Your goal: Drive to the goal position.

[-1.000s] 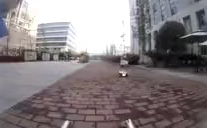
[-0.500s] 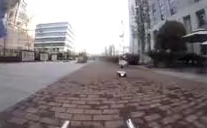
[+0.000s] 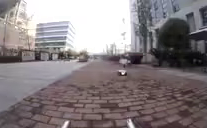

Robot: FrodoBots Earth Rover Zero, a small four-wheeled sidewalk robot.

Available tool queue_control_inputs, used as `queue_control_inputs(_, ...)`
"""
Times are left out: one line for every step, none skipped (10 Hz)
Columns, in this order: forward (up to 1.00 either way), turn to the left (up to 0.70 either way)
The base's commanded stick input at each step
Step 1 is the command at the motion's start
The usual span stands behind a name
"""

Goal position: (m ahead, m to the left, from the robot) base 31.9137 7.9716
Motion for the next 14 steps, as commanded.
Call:
queue_control_inputs(0.70, -0.14)
queue_control_inputs(0.70, -0.14)
queue_control_inputs(0.70, -0.14)
queue_control_inputs(0.70, -0.14)
queue_control_inputs(0.70, -0.14)
queue_control_inputs(0.70, -0.14)
queue_control_inputs(0.70, -0.14)
queue_control_inputs(0.70, -0.14)
queue_control_inputs(0.70, -0.14)
queue_control_inputs(0.70, -0.14)
queue_control_inputs(0.70, -0.14)
queue_control_inputs(0.70, -0.14)
queue_control_inputs(0.70, -0.10)
queue_control_inputs(0.70, -0.03)
